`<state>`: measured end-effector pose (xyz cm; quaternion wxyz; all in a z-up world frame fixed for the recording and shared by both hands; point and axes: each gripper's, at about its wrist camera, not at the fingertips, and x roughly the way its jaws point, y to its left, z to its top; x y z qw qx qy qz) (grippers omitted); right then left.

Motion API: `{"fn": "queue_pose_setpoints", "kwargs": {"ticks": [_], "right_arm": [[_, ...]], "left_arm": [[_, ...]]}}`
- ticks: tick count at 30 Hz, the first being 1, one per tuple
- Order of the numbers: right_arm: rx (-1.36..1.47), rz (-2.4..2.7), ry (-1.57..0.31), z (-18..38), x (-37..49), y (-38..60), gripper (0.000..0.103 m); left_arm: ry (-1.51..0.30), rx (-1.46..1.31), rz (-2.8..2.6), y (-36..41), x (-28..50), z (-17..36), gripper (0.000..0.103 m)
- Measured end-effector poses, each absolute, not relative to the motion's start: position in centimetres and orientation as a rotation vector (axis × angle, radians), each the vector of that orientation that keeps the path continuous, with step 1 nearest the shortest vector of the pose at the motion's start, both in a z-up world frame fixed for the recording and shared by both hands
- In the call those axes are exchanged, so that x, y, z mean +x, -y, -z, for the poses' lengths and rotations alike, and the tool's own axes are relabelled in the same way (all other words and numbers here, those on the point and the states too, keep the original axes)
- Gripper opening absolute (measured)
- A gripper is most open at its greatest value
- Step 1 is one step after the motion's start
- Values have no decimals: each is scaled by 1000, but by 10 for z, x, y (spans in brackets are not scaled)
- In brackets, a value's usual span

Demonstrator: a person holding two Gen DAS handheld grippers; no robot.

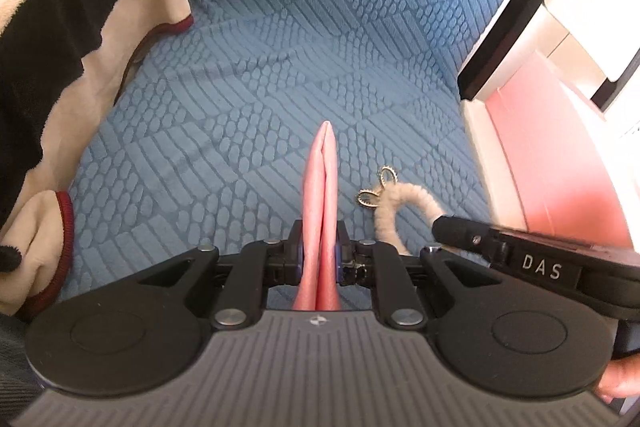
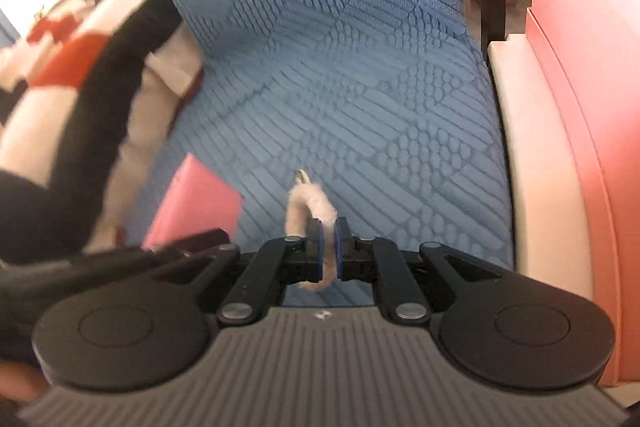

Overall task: Organize objects
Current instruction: 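Carry the white hair tie with the right tool toward the left tool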

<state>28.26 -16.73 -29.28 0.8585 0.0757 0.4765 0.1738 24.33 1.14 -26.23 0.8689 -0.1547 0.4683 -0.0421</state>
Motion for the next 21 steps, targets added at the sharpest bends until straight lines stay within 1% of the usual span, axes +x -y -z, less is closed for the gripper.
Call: {"fn": "queue_pose_setpoints", "kwargs": {"ticks": [7, 13, 16, 18, 21], "right_arm": [[123, -383, -1040, 301, 288, 173, 11], [41, -400, -1027, 299, 291, 166, 15], [-13, -405, -1004, 297, 292, 162, 20], [-36, -411, -994, 297, 294, 161, 27], [-45, -415, -999, 300, 298, 160, 27]], "left_arm": [[-1019, -307, 73, -9, 249, 273, 16], [-1040, -315, 82, -9, 255, 275, 16], [-1040, -310, 89, -9, 259, 275, 16], [-1036, -317, 90, -11, 261, 276, 16], [-1029, -332, 91, -12, 264, 278, 16]]}}
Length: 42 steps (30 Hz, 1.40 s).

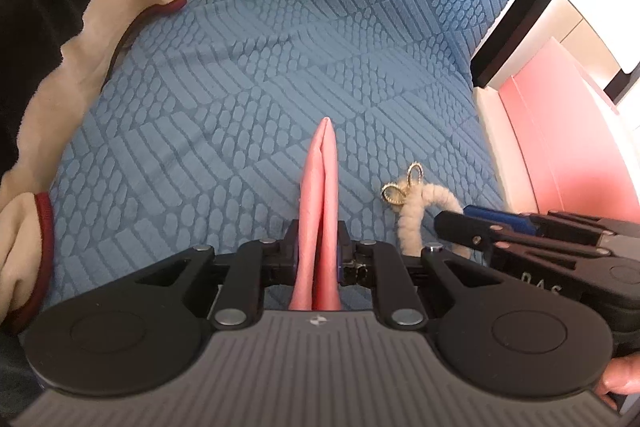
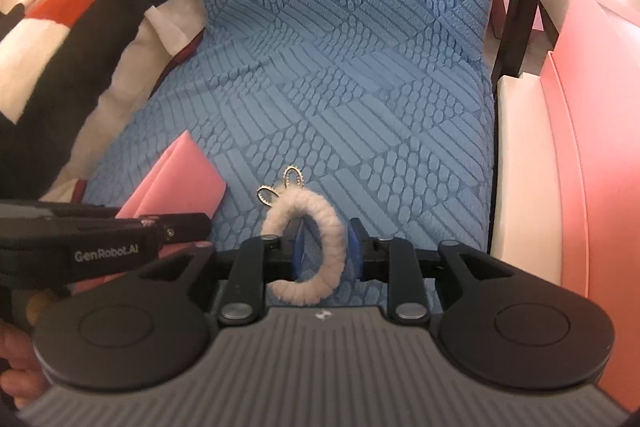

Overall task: Organize objects
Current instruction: 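Carry the white hair tie with the right tool toward the left tool, then slide the hair tie over the folded pink bundle with the right tool while the left tool holds it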

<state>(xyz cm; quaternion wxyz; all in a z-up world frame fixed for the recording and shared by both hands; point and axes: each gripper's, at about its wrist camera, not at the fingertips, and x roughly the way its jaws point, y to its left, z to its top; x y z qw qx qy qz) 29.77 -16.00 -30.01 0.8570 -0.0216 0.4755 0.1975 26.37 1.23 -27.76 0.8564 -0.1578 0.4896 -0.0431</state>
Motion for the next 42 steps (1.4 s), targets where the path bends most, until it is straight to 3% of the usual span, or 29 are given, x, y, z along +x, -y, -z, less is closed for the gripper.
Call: {"fn": "queue_pose_setpoints", "kwargs": {"ticks": [5, 8, 26, 36, 42], "right_arm": [[-36, -401, -994, 306, 304, 158, 26], [1, -400, -1012, 312, 309, 160, 12], [470, -538, -889, 246, 321, 185, 11], [436, -471, -1080, 287, 337, 157, 11], [498, -469, -1099, 295, 337, 167, 13]], "left_arm": [[-1020, -311, 96, -10, 267, 278, 17], [-1018, -300, 113, -7, 266, 278, 16], [-999, -173, 229, 25, 255, 279, 16], [-999, -164, 226, 25, 255, 280, 16], [-998, -163, 228, 24, 256, 280, 16]]}}
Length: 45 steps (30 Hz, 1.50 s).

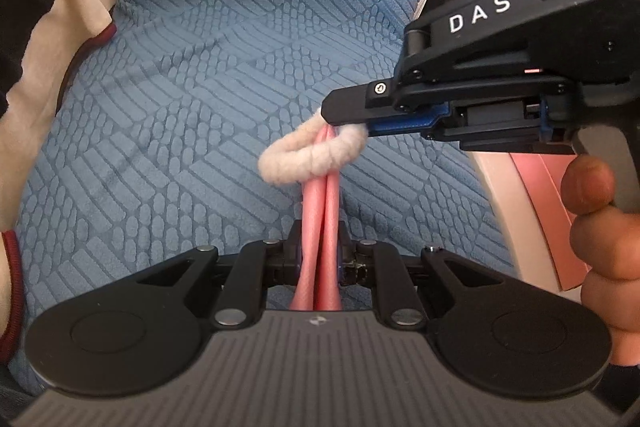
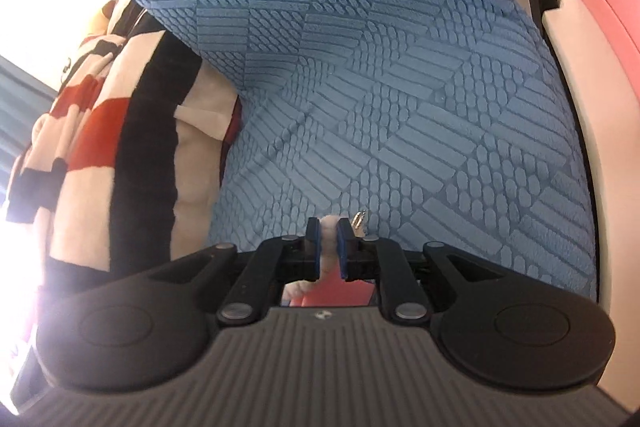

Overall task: Organize objects
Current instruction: 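Slide the hair tie over the folded pink bundle with the right tool while the left tool holds it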

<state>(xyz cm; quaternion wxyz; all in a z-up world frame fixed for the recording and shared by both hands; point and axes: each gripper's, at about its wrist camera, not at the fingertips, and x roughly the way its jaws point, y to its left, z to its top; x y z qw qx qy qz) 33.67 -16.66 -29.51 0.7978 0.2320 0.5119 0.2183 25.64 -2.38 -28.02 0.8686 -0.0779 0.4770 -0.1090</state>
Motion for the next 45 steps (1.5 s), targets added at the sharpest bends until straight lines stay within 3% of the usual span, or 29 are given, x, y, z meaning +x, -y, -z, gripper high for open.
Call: {"fn": "queue_pose_setpoints", "kwargs": {"ticks": [12, 20, 24, 25, 30, 45], "right_arm": [[590, -431, -1134, 302, 337, 189, 14], [503, -405, -1224, 313, 337, 186, 14], [507, -375, -1173, 304, 340, 197, 31], [495, -374, -1155, 300, 341, 199, 31], [502, -436, -1092, 290, 343, 195, 31], [601, -481, -1238, 311, 345, 189, 21]], "left_arm": [[-978, -97, 222, 33, 254, 281, 17], [-964, -39, 219, 41, 251, 281, 17], [-958, -7, 217, 45, 250, 281, 17], [-956, 3, 216, 46, 250, 281, 17], [-948, 48, 215, 51, 248, 281, 17], [-889, 194, 150, 73, 242, 283, 21]]}}
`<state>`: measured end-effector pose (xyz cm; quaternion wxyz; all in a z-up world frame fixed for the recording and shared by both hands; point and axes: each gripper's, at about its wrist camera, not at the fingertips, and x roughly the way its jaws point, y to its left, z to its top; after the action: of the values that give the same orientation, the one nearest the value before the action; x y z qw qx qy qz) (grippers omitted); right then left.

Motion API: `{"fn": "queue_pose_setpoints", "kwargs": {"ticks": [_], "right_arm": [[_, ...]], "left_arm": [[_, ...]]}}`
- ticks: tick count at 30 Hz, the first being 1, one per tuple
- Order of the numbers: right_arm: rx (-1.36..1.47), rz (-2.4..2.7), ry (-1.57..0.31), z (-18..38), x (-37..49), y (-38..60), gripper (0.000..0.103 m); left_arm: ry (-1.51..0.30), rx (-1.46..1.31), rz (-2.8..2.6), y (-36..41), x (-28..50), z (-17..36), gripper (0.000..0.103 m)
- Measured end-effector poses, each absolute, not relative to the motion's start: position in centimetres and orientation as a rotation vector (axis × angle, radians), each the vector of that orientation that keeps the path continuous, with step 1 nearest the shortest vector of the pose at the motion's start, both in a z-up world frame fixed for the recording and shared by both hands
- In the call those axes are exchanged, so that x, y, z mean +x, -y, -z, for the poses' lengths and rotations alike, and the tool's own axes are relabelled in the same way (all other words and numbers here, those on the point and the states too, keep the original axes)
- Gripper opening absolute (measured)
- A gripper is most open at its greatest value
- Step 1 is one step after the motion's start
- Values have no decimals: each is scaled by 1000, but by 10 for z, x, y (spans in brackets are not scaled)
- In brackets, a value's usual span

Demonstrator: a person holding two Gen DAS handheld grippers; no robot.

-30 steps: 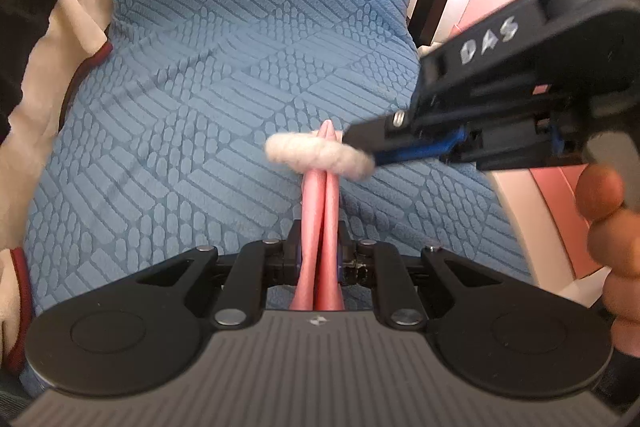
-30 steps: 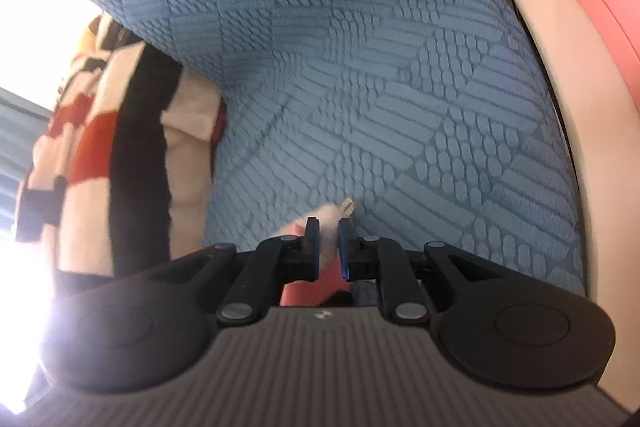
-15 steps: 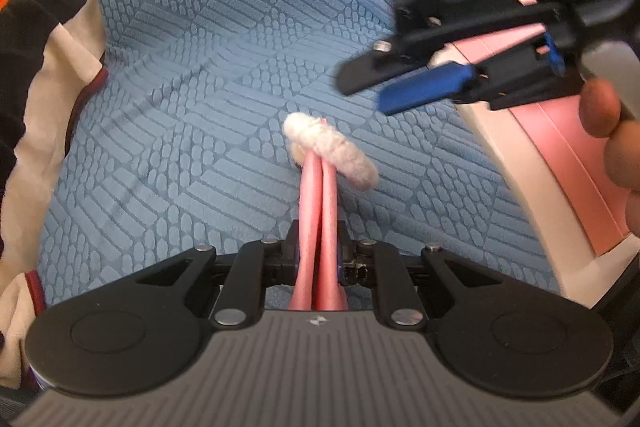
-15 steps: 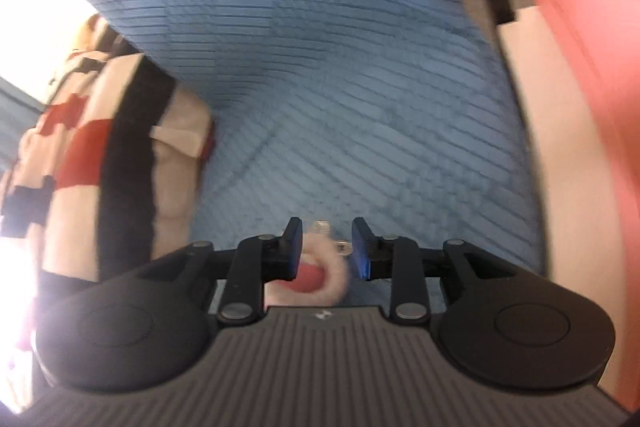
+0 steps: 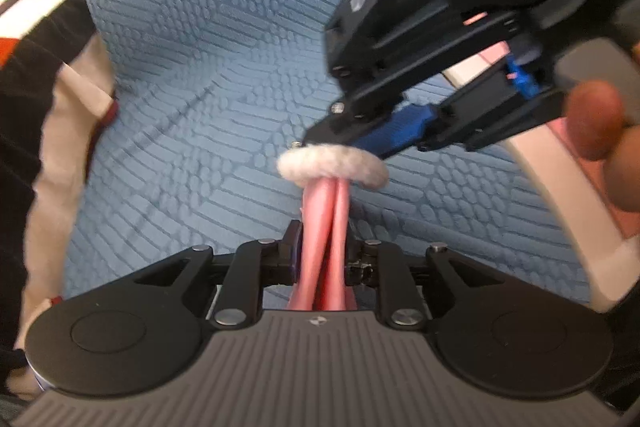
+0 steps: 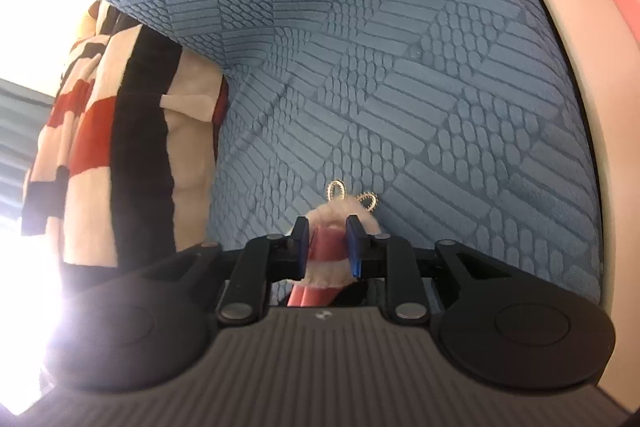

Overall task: Organize objects
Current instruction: 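Slide the hair tie over the folded pink bundle with the right tool while the left tool holds it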

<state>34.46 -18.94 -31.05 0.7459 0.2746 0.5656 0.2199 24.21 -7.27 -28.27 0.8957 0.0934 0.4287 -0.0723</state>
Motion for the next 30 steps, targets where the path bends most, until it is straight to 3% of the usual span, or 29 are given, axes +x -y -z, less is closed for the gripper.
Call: {"fn": "queue_pose_setpoints", "kwargs": {"ticks": [11, 30], "right_arm": [[744, -514, -1182, 299, 323, 224, 19], [785, -523, -1226, 311, 324, 220, 20]], "left_arm": [[-656, 598, 153, 115, 201, 280, 16], [-584, 856, 133, 135, 178, 289, 13]]}}
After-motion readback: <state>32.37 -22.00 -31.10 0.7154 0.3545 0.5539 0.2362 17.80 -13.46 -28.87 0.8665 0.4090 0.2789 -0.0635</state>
